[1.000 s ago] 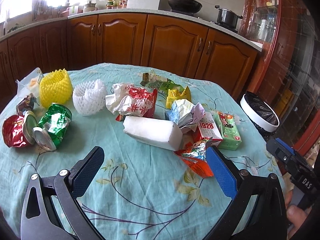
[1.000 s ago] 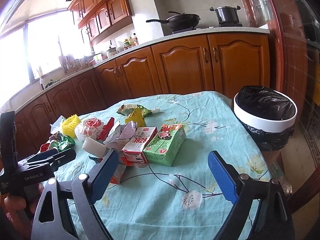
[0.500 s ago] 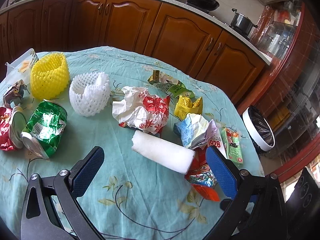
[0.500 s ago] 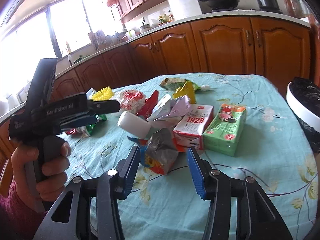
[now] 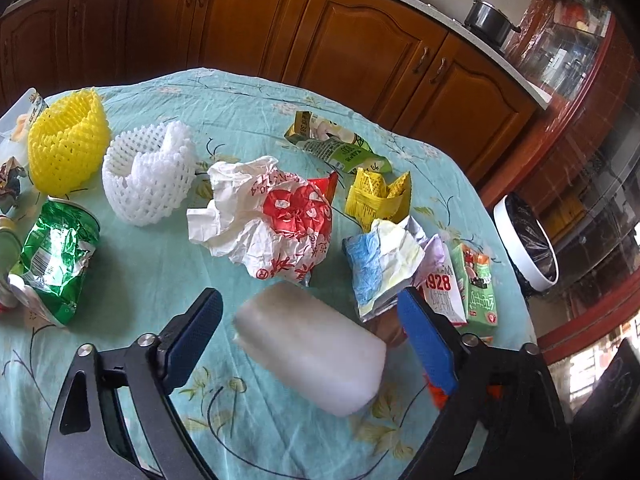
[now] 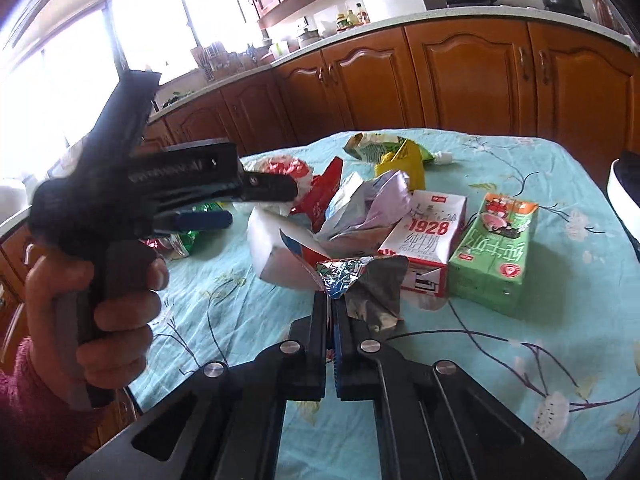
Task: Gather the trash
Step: 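Grasp the white foam block with the left tool while the right tool grasps the orange-silver snack bag, then carry the white block and orange snack bag over the black-lined trash bin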
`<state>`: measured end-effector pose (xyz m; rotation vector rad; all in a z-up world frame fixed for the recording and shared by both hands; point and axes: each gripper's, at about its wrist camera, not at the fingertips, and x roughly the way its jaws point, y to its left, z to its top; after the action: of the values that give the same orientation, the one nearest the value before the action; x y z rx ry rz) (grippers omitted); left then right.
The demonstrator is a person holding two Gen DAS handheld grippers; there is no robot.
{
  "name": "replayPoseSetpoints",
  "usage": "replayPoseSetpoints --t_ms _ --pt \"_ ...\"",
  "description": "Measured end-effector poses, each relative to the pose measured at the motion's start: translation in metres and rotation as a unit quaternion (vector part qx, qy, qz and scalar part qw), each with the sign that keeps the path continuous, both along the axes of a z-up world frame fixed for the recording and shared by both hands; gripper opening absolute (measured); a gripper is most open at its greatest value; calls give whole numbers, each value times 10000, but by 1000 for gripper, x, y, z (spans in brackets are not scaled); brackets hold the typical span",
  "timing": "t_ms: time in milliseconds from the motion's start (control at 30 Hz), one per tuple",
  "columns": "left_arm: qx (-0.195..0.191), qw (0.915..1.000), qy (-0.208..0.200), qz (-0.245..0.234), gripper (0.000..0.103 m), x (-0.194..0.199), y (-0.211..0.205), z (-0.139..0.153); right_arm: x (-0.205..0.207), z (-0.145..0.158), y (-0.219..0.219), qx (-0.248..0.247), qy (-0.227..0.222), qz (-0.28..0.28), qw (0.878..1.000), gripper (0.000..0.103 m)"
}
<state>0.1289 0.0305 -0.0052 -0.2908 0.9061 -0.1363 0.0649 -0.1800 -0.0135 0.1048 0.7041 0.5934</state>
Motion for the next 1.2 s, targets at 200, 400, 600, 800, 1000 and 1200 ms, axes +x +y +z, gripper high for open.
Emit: replayPoseSetpoints --t_ms 200,400,600,800,1000,1200 --pt "399 9992 -11 -32 77 -19 -4 -13 -6 13 -29 196 -139 -336 9991 2" --pt "507 9987 -23 -32 77 -36 5 -10 -11 19 -42 322 -173 -467 9982 2" --pt "788 9967 43 -179 79 -45 0 -13 -16 23 -44 427 -246 -410 9979 2" --pt "860 9961 -38 -194 77 -58 1 -11 -23 27 -47 464 -297 -416 9976 2" --pt "577 9970 -263 -443 60 -69 -7 0 -27 31 -57 554 -370 -482 9966 2" --pt "451 9883 -909 -1135 60 -71 -59 36 -28 37 -75 623 -402 -678 9949 2"
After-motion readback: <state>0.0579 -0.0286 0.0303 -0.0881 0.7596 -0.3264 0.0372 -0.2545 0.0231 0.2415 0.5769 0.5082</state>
